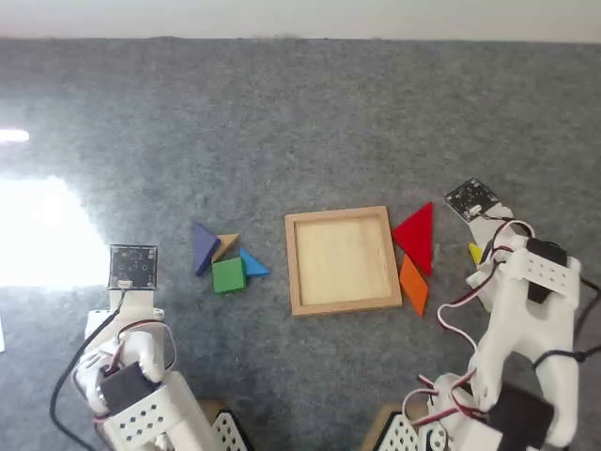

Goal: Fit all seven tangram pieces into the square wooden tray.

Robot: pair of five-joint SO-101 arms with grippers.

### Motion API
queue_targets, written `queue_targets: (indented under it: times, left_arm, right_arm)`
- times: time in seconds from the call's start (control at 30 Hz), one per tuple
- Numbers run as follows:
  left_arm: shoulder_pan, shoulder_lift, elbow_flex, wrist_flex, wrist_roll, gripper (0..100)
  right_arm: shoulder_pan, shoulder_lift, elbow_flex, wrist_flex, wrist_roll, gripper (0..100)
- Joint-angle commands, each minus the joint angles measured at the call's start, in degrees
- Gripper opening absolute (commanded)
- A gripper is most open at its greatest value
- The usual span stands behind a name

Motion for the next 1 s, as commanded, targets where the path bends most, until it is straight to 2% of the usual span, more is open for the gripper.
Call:
queue_targets:
  times: [0.0,0.17,0.3,0.47,0.87,0.97]
  left_arm:
    - [0.44,0.09,-0.40,0.44,0.53,1]
    - [0.44,0.09,-0.40,0.44,0.53,1]
    - [0.44,0.09,-0.40,0.44,0.53,1]
    - [0.44,0.09,-0.40,0.44,0.53,1]
    - [0.44,0.09,-0.40,0.44,0.53,1]
    - [0.44,0.09,-0.40,0.44,0.53,1]
  right_arm:
    - [0.40,1.45,-0.88,-3.12,-2.37,36.5]
    - [0.40,7.87,-2.73,-3.82,-3.25,34.0]
    - [0.84,16.75,-9.05,-3.38,-6.86,34.0]
    - [1.10,25.01,-15.91,-2.95,-7.65,34.0]
    - [1.27,26.15,-17.67,0.48,-6.24,33.8]
    - [1.27,26.15,-17.49,0.84,-6.24,26.6]
